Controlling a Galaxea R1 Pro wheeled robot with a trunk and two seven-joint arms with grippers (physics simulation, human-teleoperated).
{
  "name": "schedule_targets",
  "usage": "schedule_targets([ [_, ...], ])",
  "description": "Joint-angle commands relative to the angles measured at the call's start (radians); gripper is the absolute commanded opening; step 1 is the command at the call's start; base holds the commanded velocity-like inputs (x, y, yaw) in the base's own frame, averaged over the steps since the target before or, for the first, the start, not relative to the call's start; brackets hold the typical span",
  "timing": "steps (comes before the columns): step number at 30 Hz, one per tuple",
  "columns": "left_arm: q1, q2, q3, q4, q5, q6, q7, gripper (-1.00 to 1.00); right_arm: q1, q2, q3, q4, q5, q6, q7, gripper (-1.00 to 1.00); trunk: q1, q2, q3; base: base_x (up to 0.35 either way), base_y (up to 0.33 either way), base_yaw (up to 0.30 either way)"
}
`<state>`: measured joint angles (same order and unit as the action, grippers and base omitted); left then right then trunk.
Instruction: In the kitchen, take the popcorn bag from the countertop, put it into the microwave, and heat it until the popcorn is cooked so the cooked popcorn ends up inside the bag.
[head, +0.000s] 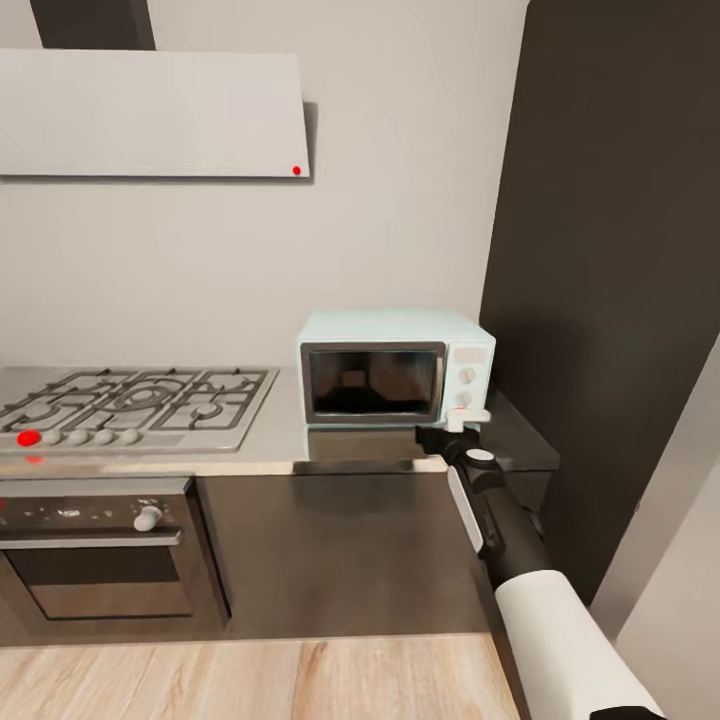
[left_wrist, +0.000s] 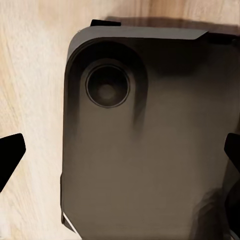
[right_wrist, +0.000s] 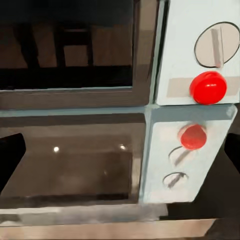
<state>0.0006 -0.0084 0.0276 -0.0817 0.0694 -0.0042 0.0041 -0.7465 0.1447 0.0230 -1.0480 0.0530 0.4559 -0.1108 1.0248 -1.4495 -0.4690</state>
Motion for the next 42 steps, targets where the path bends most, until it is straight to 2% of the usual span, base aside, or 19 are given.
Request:
schedule_targets([
  [1,0.000,0.000,0.002,-0.001,0.007,0.000,0.000,1.00,-0.001,0.000,0.001,-0.001,0.005,0.006,-0.003,1.00,0.000,-0.001,-0.001,0.076,0.041,0.000],
  [7,0.000,-0.001,0.002,-0.001,0.007,0.000,-0.001,1.00,-0.001,-0.004,-0.001,-0.002,0.005,0.006,-0.004,1.00,0.000,-0.001,-0.001,0.019,0.010,0.000],
  [12,0.000,-0.002,0.002,-0.001,0.006,-0.001,-0.001,1.00,-0.001,-0.007,0.000,-0.013,0.006,-0.041,-0.005,1.00,0.000,-0.001,-0.001,0.000,0.000,0.000],
  [17,0.000,-0.002,0.002,0.001,0.006,0.000,-0.001,1.00,-0.001,-0.008,0.006,-0.015,0.007,-0.047,0.001,1.00,0.000,-0.001,-0.001,0.030,0.000,0.000],
  [25,0.000,-0.002,0.002,0.003,0.007,0.000,-0.001,1.00,-0.001,-0.009,0.007,-0.016,0.007,-0.053,0.001,1.00,0.000,-0.001,-0.001,0.275,0.000,0.000],
  [31,0.000,-0.001,0.002,0.003,0.007,0.000,-0.001,1.00,-0.001,-0.020,0.002,-0.017,0.007,-0.054,0.001,1.00,0.000,-0.001,-0.001,0.297,0.000,0.000],
  [33,0.000,-0.001,0.002,0.001,0.007,0.000,-0.001,1.00,-0.001,-0.024,0.001,-0.019,0.007,-0.053,0.002,1.00,0.000,-0.001,-0.001,0.086,0.000,0.000],
  [36,0.001,-0.001,0.002,0.001,0.007,0.000,-0.001,1.00,-0.001,-0.045,0.001,-0.023,0.007,-0.053,0.003,1.00,0.000,-0.001,-0.001,0.025,0.000,0.000],
  [42,0.000,-0.002,0.002,-0.001,0.007,0.000,0.000,1.00,-0.001,-0.052,0.000,-0.024,0.007,-0.052,0.005,1.00,0.000,-0.001,-0.001,0.002,-0.002,0.000],
])
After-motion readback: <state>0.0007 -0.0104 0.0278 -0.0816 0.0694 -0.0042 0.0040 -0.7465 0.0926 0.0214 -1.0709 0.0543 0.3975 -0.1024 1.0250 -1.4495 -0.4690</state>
